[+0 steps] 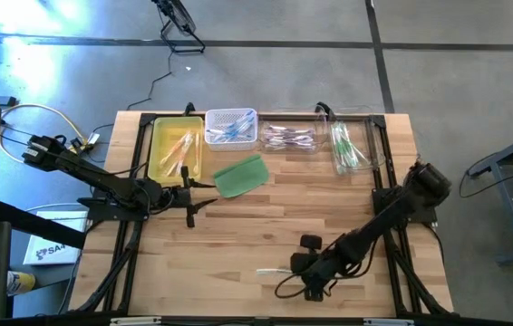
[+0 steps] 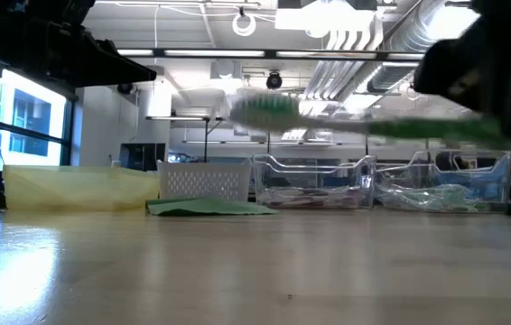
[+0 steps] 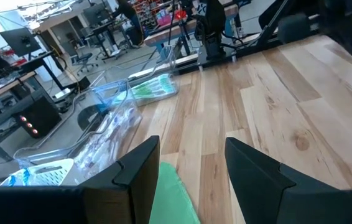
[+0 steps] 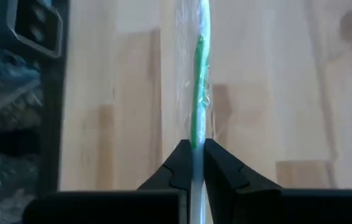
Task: Pick & Place Toothbrushes
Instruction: Put the green toothbrush into the right transparent bin
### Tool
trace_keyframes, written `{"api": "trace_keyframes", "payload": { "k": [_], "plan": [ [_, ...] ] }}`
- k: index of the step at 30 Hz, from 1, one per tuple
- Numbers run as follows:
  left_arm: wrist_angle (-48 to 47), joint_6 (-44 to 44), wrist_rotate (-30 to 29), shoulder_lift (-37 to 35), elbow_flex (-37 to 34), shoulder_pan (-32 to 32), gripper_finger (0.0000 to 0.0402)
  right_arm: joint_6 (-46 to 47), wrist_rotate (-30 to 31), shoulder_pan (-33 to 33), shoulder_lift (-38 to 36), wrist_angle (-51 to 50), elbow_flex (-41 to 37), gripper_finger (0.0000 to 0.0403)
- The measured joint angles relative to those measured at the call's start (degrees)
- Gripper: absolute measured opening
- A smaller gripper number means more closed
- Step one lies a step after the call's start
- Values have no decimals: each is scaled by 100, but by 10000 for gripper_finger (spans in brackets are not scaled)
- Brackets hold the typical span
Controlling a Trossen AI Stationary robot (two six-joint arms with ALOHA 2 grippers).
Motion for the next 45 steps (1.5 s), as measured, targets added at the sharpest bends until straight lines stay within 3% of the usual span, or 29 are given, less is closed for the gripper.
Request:
{"api": "trace_keyframes", "payload": {
  "k": [6,15,26,33,45],
  "plan": [
    [7,-17,-1,1,0,-1,177,28,465,-171,-881,-469,13,15],
    [11,-18,0,0,0,-2,177,584,1751,-700,-2534,-2067,15,15],
    [10,-18,0,0,0,-1,177,1352,3114,-2189,-4184,-3975,20,15],
    [11,-20,0,0,0,-2,177,1363,3149,-3595,-4359,-4917,20,15],
    [11,-20,-2,0,0,0,177,979,2799,-5167,-3473,-5775,20,15]
  ]
}}
